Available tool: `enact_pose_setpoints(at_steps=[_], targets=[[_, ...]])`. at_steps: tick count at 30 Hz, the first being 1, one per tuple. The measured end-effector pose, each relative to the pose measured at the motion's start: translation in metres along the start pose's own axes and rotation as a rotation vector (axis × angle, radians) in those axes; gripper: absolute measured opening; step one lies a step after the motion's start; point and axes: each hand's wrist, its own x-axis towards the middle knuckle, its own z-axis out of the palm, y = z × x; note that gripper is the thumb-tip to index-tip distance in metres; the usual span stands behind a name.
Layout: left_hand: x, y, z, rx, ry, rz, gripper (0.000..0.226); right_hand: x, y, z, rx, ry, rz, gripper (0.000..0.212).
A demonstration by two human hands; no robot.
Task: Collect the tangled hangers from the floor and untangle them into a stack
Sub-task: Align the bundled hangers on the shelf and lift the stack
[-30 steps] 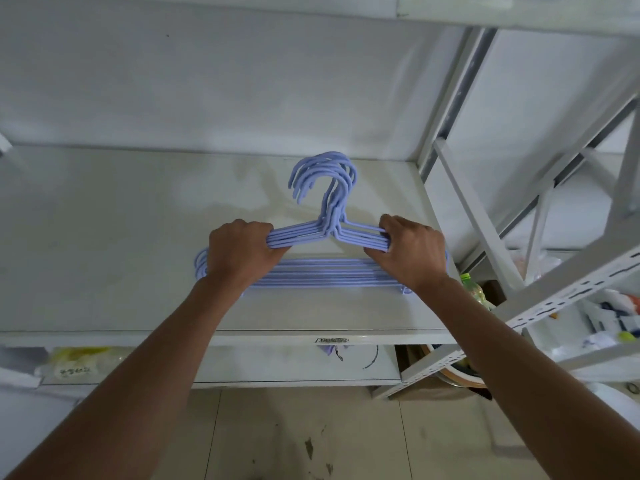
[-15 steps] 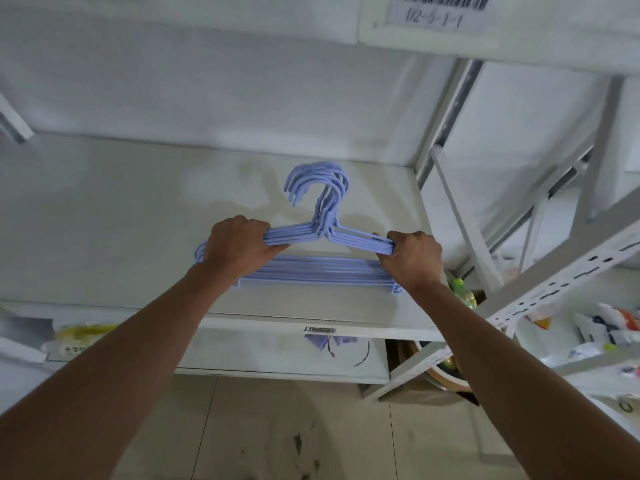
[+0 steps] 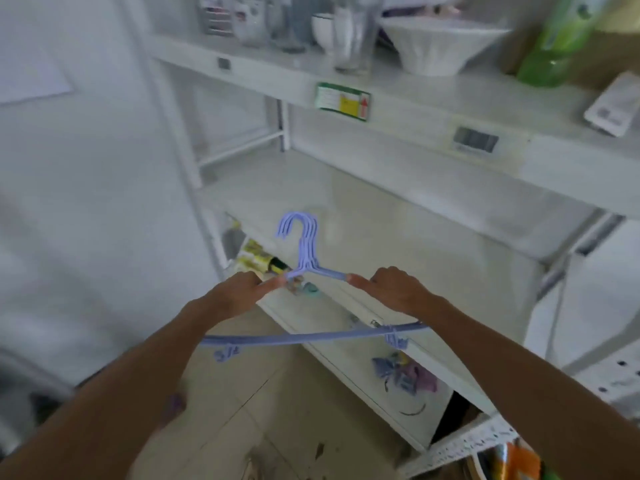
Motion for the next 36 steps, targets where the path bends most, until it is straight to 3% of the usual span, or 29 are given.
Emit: enact_pose_setpoints(at_steps=[7,10,15,19,22,29,34,36], targets=[[-0.085,-0.111,-0.021,-0.061,0.104,-0.372,0.091,0.03,-0.127,0.052,0.017,-0.276,-0.175,0.069],[-0.088,-0.153,-0.035,-0.103,0.134,-0.466,0.092,0.057,-0.166,0.07,0.02,-0.337,-0.211,0.081],[-0.063,-0.207,-0.072,-0.168,0.126,-0.487,0.108,0.115,-0.22,0.085,0.033,-0.325,-0.227,0.088],[-0.038,-0.231,-0.107,-0.107,0.078,-0.477,0.088,0.155,-0.242,0.099,0.097,-0.323,-0.223,0.086],[-0.011,-0.248,-0.121,-0.099,0.059,-0.481,0.088,0.186,-0.247,0.106,0.048,-0.321,-0.266,0.107],[0.081,-0.278,-0.134,-0.123,-0.009,-0.442,0.089,0.272,-0.238,0.104,0.124,-0.31,-0.271,0.108],[0.151,-0.287,-0.143,-0.093,-0.06,-0.394,0.086,0.335,-0.226,0.097,0.009,-0.237,-0.319,0.069],[0.18,-0.289,-0.154,-0.082,-0.094,-0.362,0.085,0.356,-0.22,0.099,-0.046,-0.171,-0.32,0.066]])
